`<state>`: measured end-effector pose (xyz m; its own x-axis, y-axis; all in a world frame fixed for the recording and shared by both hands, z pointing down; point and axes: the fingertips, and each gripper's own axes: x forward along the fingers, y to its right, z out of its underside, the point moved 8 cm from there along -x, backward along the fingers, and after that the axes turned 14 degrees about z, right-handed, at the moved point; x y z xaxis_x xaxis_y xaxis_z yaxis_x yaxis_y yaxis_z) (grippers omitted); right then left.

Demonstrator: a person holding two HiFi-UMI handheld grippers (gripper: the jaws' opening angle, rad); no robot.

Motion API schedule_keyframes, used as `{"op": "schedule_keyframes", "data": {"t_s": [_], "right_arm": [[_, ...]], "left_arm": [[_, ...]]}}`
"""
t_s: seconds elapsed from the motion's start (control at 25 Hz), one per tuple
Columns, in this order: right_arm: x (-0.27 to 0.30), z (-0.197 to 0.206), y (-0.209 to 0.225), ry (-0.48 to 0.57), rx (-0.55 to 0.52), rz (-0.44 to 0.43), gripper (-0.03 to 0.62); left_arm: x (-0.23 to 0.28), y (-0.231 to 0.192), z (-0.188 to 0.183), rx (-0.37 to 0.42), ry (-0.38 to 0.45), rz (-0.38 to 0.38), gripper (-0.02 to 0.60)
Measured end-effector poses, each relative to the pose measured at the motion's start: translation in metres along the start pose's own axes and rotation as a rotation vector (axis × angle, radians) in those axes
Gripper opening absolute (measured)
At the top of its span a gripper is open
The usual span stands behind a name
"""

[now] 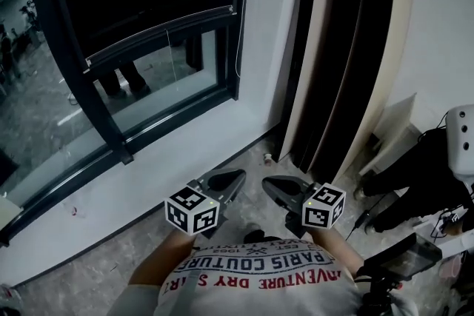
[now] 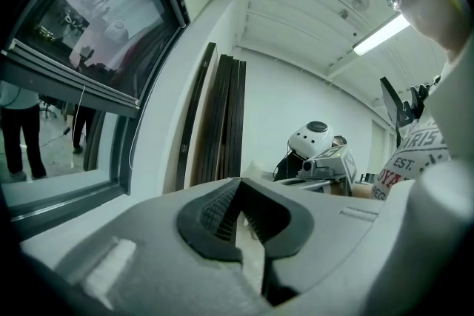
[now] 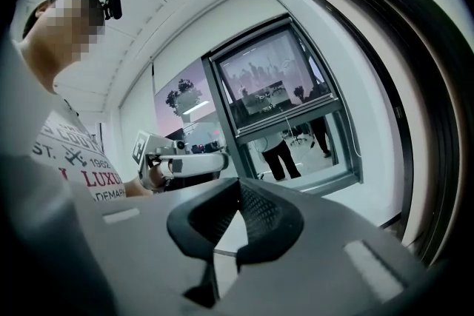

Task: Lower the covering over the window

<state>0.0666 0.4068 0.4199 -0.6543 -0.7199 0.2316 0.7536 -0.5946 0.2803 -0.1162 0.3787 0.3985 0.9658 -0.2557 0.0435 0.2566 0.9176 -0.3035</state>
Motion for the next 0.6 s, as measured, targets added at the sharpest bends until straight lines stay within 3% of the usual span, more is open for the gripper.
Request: {"op": "schedule_keyframes", "data": {"t_s": [0.32,0.6], "right_arm": [[0.053,-0.010,0.052,-0.012,0.043,-0.037,0.003],[0.128,-0.031,0.137,-0.082,0.062,-0.036,0.003]], "left_arm": [[0.023,-0.059,-0.005,-0.024,-0.010,-0.030,0.002],[0.066,-0.162,-0.017,-0.077,0.002,-0.054,0.002]]}}
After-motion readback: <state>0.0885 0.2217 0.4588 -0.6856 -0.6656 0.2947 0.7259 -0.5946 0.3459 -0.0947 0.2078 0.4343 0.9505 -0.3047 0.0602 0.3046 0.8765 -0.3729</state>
